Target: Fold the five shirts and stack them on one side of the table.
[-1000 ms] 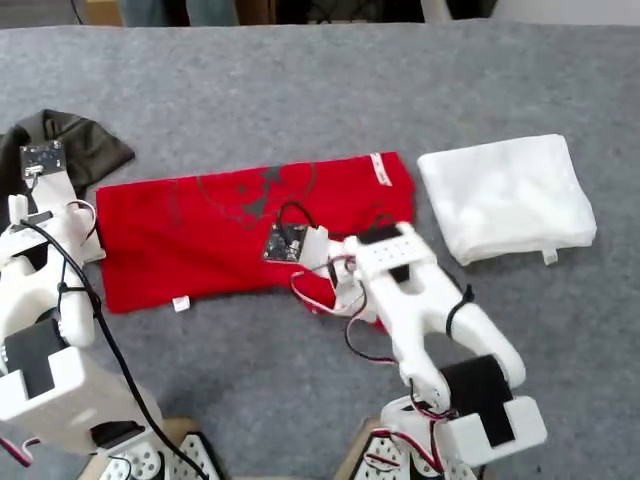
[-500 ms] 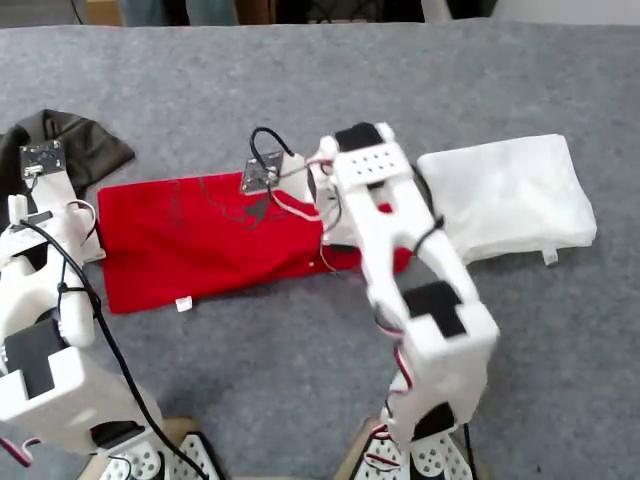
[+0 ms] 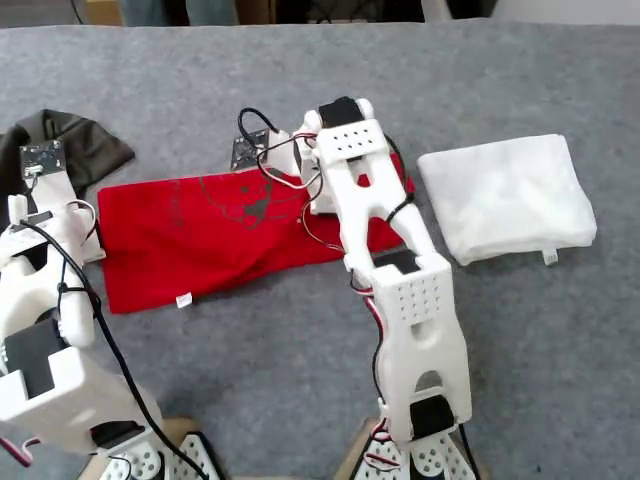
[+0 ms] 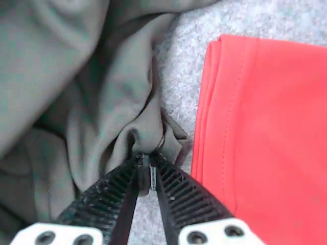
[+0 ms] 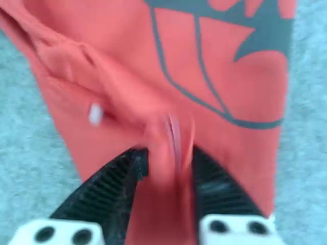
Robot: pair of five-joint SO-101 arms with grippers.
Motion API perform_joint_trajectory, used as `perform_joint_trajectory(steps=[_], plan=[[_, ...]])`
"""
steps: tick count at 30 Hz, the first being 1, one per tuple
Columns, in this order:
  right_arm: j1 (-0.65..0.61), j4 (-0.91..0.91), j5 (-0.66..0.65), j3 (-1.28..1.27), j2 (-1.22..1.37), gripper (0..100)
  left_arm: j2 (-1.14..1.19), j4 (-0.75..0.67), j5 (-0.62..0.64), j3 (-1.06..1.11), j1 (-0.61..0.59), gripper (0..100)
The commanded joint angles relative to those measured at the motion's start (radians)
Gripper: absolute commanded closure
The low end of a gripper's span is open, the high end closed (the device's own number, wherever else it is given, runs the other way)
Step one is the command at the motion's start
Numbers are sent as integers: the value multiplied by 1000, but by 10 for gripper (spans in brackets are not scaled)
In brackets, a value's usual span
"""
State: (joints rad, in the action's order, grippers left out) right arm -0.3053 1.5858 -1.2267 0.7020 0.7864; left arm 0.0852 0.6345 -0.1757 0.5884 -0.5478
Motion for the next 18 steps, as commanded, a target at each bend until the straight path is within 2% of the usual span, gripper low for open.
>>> perform_joint_trajectory(steps=[1,4,8,11,13,14,16,18], plan=[[3,0,-3,90,-15,717,6,-5,0,-12,-4,971],[3,-3,91,154,-15,667,6,-5,-2,-12,-4,971],[14,51,226,282,-16,689,6,-5,-2,-12,-4,971],[15,190,304,363,-16,801,6,-5,-2,-12,-4,971],[37,183,400,371,-31,962,6,-5,-2,-12,-4,970],[51,183,448,361,-48,992,5,-5,-2,-12,-5,970],[80,183,532,323,-93,944,0,-3,-2,-12,-10,970],[109,183,580,254,-159,988,-2,5,-2,-12,-12,970]])
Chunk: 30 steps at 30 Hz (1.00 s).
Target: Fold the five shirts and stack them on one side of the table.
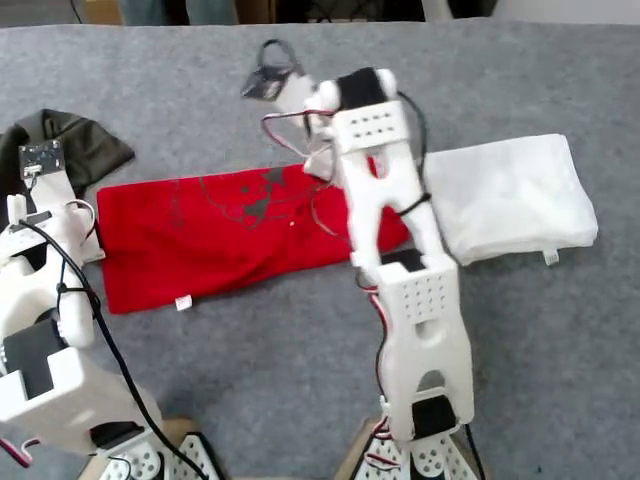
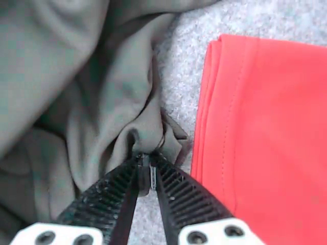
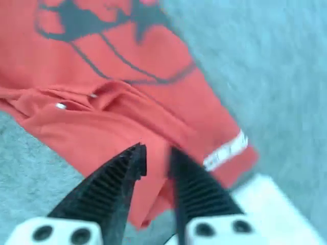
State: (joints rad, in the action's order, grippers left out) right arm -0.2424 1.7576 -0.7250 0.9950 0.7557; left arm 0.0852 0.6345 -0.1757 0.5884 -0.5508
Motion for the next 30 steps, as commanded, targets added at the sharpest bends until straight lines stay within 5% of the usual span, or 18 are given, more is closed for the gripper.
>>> perform_joint_trajectory(steps=[1,8,18,23,30], plan=[[52,11,87,-93,-163,983,-2,26,-2,-16,-10,970],[-46,-41,104,-558,-371,985,9,195,2,-101,-7,970],[-210,-531,215,-814,-200,984,11,192,48,-84,19,967],[-203,-473,210,-719,-133,984,11,190,48,-77,19,967],[-141,-144,207,-487,-163,984,11,190,48,-87,18,967]])
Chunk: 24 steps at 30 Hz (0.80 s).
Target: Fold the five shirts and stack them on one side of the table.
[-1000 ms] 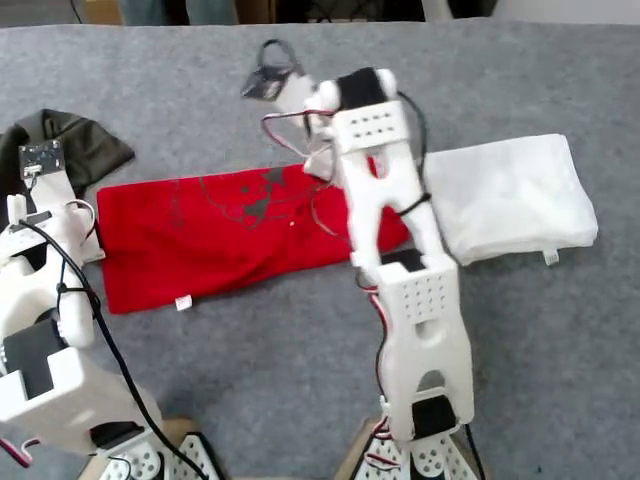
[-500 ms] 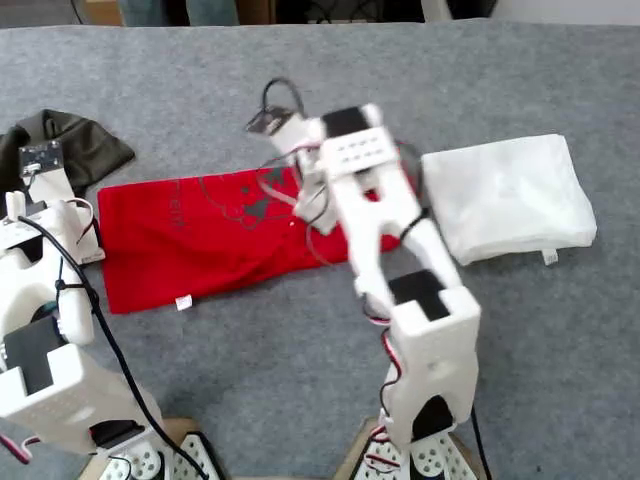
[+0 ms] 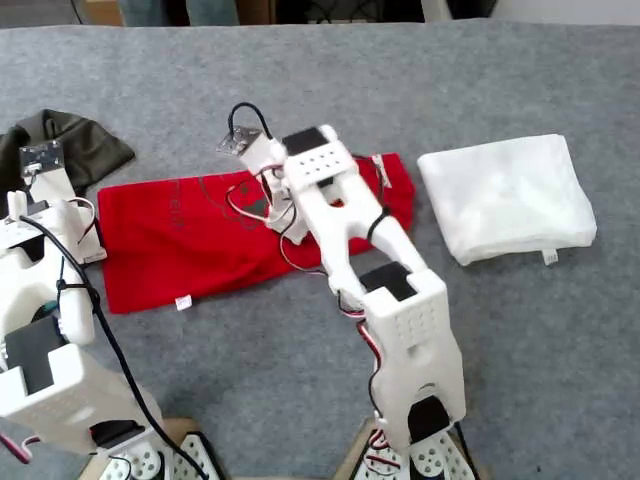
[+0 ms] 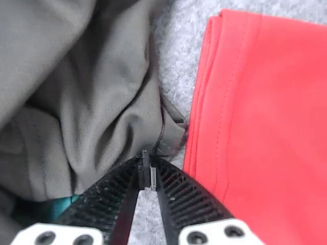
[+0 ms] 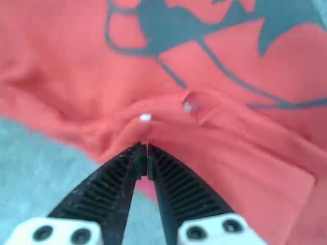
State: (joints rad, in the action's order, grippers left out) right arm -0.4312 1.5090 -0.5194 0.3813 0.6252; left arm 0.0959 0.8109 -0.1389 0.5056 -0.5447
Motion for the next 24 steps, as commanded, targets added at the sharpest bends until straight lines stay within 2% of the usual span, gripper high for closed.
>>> perform_joint_trajectory(steps=[1,4,9,12,16,18,24], plan=[[69,135,2,165,-33,984,-2,14,11,-4,12,966],[135,219,2,280,-33,984,-23,44,23,-33,2,966],[216,258,3,343,-47,984,-167,341,176,-211,-28,962],[222,258,3,311,-68,984,-232,459,187,-278,-8,872],[201,258,3,263,-91,984,-212,485,245,-268,-4,734],[195,256,3,249,-93,984,-163,480,287,-252,-7,720],[180,256,3,248,-88,984,115,463,295,-306,-1,722]])
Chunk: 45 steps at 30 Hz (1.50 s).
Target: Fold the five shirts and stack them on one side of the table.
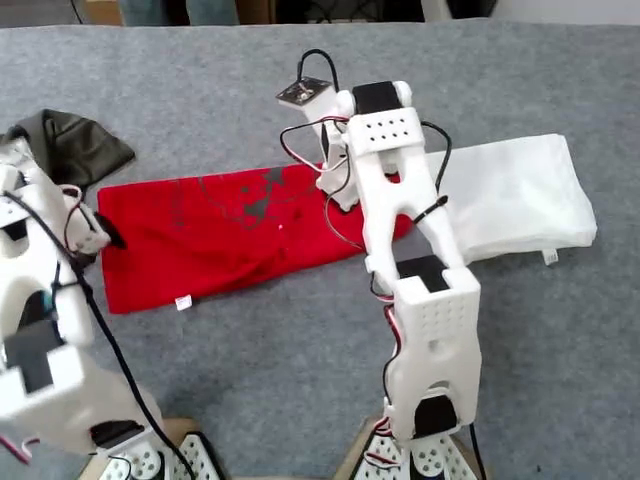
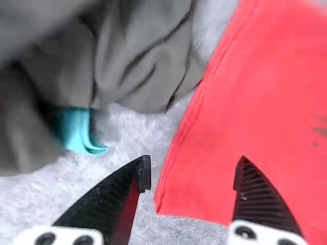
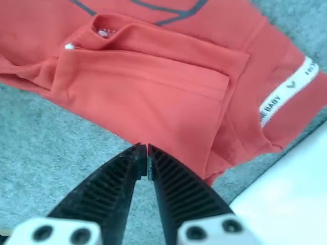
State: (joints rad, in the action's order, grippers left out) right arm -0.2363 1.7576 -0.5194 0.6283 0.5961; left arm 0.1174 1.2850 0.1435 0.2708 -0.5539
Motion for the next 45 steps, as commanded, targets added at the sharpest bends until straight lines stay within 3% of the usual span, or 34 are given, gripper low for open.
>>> perform_joint_trajectory(steps=[1,4,8,15,20,28,33,45], plan=[[-18,8,3,1,-59,984,144,-11,12,-97,8,722],[-20,8,8,1,-61,984,273,0,12,-182,8,722],[-29,8,9,1,-65,984,408,138,3,-348,30,727],[-35,8,18,2,-93,984,617,321,3,-619,51,970],[-31,8,52,1,-171,984,683,437,0,-774,74,970],[60,9,52,2,-374,984,506,474,-109,-808,248,972],[166,-11,49,10,-484,984,377,474,-115,-757,357,972],[462,-425,49,1,-558,984,184,471,-109,-782,651,971]])
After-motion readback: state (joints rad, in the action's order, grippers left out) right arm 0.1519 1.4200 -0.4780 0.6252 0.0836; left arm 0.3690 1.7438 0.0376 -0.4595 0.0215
